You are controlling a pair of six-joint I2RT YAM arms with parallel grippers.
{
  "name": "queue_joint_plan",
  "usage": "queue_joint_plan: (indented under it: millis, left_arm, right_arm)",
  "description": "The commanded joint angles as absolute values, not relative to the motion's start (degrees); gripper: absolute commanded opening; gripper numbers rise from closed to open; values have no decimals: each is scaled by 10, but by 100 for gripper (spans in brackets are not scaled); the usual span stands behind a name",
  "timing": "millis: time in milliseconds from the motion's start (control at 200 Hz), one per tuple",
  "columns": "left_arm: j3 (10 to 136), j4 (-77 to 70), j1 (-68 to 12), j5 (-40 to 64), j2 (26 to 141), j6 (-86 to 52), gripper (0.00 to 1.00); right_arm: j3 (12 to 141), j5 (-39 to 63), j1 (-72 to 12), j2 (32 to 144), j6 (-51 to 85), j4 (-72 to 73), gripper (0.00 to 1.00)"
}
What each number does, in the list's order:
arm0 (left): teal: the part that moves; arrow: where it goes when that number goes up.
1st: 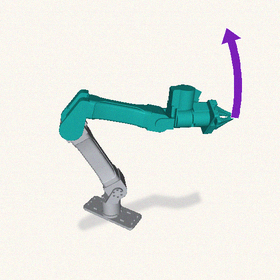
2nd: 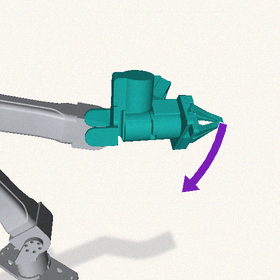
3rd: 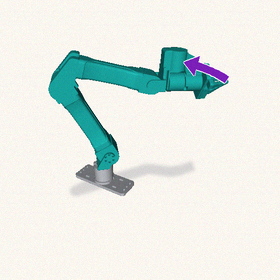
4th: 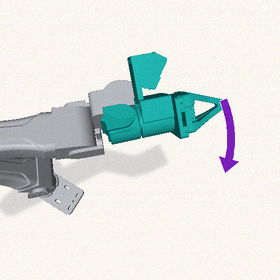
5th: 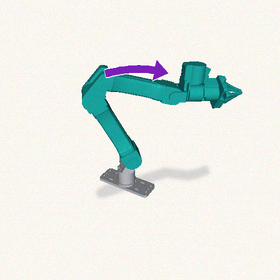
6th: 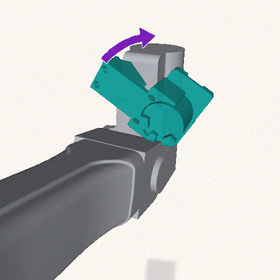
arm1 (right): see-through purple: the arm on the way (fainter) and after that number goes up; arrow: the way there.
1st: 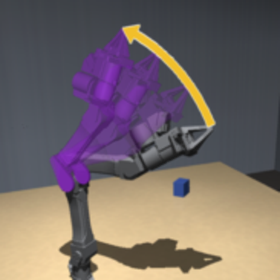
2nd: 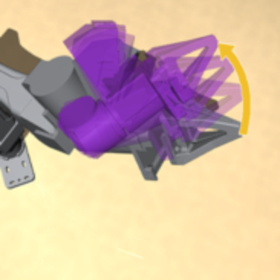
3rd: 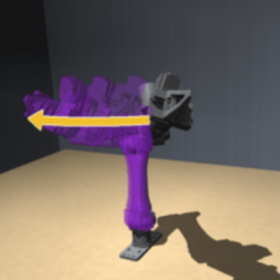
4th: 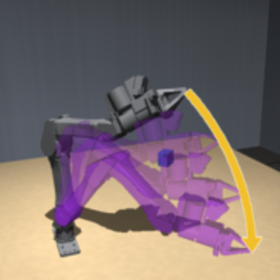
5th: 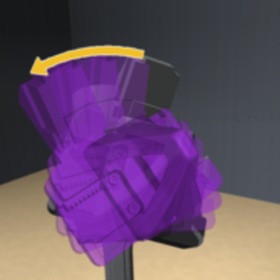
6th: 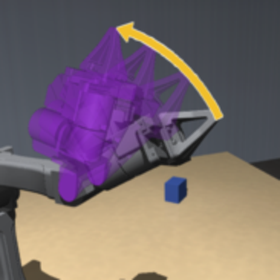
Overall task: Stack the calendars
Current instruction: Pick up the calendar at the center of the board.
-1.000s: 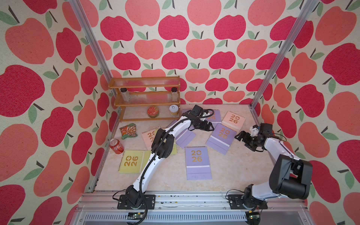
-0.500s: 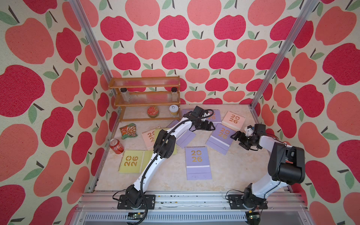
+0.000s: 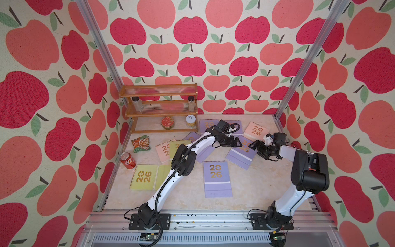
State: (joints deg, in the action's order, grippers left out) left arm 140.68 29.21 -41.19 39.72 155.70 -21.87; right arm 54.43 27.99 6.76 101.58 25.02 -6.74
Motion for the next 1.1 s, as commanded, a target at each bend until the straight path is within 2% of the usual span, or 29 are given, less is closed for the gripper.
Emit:
queue_joint_plan:
  millis: [0, 390, 715, 965, 990, 1046, 1096]
  left_arm:
    - [1401, 293, -419, 414, 1582, -238, 91]
    - [1395, 282, -429, 425, 1585, -250, 91]
    - [1379, 272, -431, 429, 1579, -255, 91]
    - [1378, 266, -427, 436, 1579, -261, 91]
    - [1378, 265, -426, 439, 1579, -261, 89]
    - [1376, 259, -426, 449, 1579, -266, 79]
    - [1375, 254, -425, 454, 1578, -270, 74]
  right_arm:
    - [531, 291, 60, 1040, 275, -53, 87]
    - [472, 334, 53, 1044, 320, 42, 81]
    - [432, 344, 63, 994, 319, 76, 55]
    - [387, 363, 85, 949, 331, 128, 46]
    - [386, 362, 87, 947, 329, 126, 45]
    - [382, 361, 91, 944, 325, 122, 44]
    - [381, 361, 95, 944, 322, 119, 44]
